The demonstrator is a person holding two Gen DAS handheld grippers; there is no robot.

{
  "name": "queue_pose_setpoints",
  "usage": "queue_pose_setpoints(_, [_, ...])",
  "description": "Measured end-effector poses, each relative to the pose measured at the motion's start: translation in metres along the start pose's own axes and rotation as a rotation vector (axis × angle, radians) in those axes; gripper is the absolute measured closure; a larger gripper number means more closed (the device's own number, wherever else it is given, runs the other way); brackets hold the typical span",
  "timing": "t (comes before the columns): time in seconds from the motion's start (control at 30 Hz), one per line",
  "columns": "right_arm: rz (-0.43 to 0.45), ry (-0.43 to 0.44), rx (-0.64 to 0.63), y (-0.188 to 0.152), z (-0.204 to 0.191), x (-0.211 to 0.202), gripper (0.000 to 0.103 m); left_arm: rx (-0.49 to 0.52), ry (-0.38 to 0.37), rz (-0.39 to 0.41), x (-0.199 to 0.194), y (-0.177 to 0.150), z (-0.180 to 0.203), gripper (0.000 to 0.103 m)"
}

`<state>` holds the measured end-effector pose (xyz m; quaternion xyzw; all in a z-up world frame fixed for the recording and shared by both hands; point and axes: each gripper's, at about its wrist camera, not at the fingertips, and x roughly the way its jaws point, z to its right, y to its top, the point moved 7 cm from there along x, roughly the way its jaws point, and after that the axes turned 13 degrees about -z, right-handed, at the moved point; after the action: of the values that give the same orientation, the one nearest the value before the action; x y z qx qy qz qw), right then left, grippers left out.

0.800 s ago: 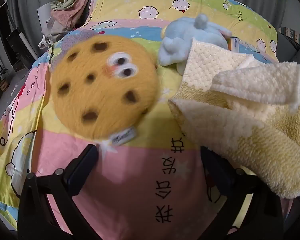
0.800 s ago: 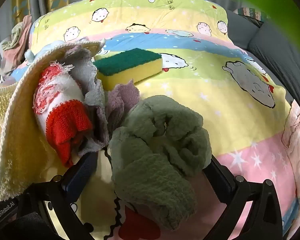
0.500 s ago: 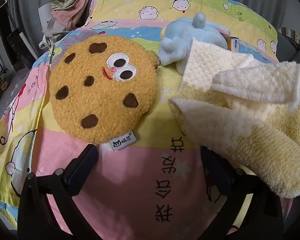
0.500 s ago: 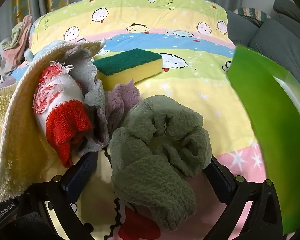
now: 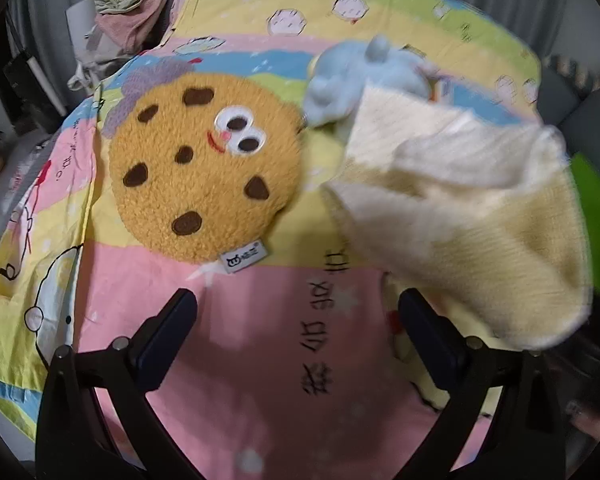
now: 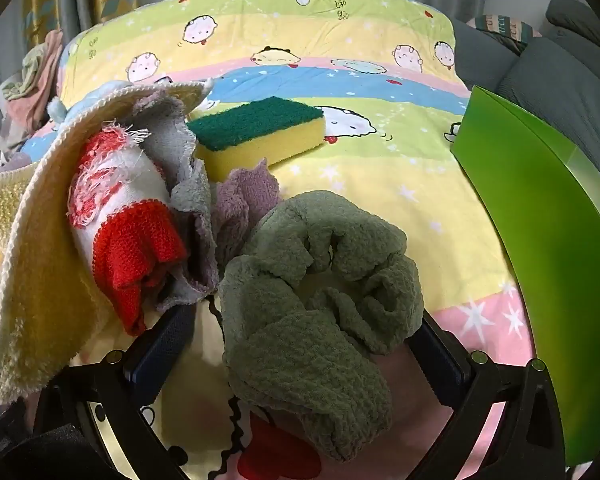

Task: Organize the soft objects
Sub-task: 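Move the right gripper toward the yellow cookie plush on the quilt, then close the right gripper on the cookie plush's edge and lift it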

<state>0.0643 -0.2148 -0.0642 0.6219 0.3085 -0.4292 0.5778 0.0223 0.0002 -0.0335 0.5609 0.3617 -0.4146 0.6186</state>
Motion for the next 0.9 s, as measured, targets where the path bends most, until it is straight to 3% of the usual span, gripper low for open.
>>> queue_pose_setpoints(0.17, [-0.009,0.000,0.020,0.001,0.001,-0.001,0.000,0.035,-0.126,0.074,-0.030,0.004,0.002,0.002])
queue_pose_setpoints(0.33, [-0.024,0.063,-0.003,-0.011,-0.002,-0.016,0.000,-0.078,-0.216,0.103,-0.043,0.015,-0.023,0.002])
queue_pose_setpoints(0.43, [-0.027,0.119,-0.010,-0.019,-0.005,-0.033,0.000,-0.149,-0.214,0.110,-0.047,0.014,-0.038,0.003])
queue_pose_setpoints(0.63, [0.104,0.134,-0.046,-0.021,-0.012,-0.085,0.000,-0.250,-0.145,0.144,-0.051,0.019,-0.077,0.004])
queue_pose_setpoints(0.67, [0.122,0.151,-0.045,-0.020,-0.012,-0.093,0.003,-0.268,-0.145,0.137,-0.050,0.019,-0.083,0.005])
queue_pose_setpoints(0.8, [0.171,0.258,-0.043,-0.017,-0.019,-0.123,0.032,-0.312,-0.158,0.113,-0.046,0.017,-0.096,0.011])
queue_pose_setpoints(0.9, [0.164,0.398,-0.036,-0.008,-0.034,-0.140,0.038,-0.329,-0.132,0.109,-0.044,0.016,-0.103,0.015])
